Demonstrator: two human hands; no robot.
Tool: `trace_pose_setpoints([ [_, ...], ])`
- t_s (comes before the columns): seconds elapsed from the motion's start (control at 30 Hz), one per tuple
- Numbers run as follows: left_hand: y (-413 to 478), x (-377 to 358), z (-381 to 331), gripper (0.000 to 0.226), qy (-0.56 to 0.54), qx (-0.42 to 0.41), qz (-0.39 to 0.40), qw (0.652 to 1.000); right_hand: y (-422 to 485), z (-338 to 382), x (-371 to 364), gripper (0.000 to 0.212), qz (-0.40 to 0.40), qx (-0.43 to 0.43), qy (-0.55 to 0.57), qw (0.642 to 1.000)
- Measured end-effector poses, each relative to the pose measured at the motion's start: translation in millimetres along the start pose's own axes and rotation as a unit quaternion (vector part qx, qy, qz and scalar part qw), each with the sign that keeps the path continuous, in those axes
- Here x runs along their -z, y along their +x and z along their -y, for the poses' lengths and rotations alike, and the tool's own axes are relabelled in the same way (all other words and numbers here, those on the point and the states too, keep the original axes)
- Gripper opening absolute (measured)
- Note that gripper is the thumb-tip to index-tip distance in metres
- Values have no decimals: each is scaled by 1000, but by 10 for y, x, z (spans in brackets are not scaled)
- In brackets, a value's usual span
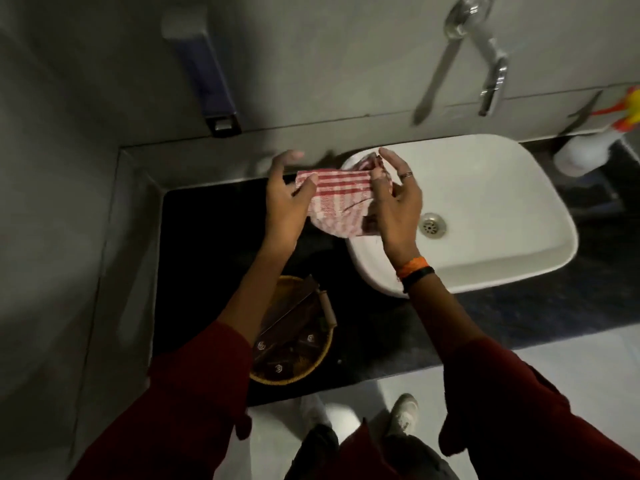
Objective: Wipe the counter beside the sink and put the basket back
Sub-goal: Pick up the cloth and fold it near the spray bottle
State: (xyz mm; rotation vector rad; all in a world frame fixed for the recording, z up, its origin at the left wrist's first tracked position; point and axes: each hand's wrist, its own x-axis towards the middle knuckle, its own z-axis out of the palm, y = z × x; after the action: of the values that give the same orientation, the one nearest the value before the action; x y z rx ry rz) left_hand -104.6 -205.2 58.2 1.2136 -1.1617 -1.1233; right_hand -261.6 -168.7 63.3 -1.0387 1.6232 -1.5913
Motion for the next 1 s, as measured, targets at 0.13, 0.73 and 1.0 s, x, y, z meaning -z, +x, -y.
trace_pose_setpoints([
  [0.13, -157, -932, -93, 23, -32, 26, 77, 996, 301, 120, 946, 18, -115, -23, 72, 990],
  [0.73, -562, -5636, 420, 27, 221, 91, 175, 955, 2653, -1073, 5119, 20, -168, -123, -138, 968],
  [1.0, -384, -6294, 1109, 25, 233, 139, 144, 952, 3498, -1793, 5441, 37, -13, -170, -307, 936],
])
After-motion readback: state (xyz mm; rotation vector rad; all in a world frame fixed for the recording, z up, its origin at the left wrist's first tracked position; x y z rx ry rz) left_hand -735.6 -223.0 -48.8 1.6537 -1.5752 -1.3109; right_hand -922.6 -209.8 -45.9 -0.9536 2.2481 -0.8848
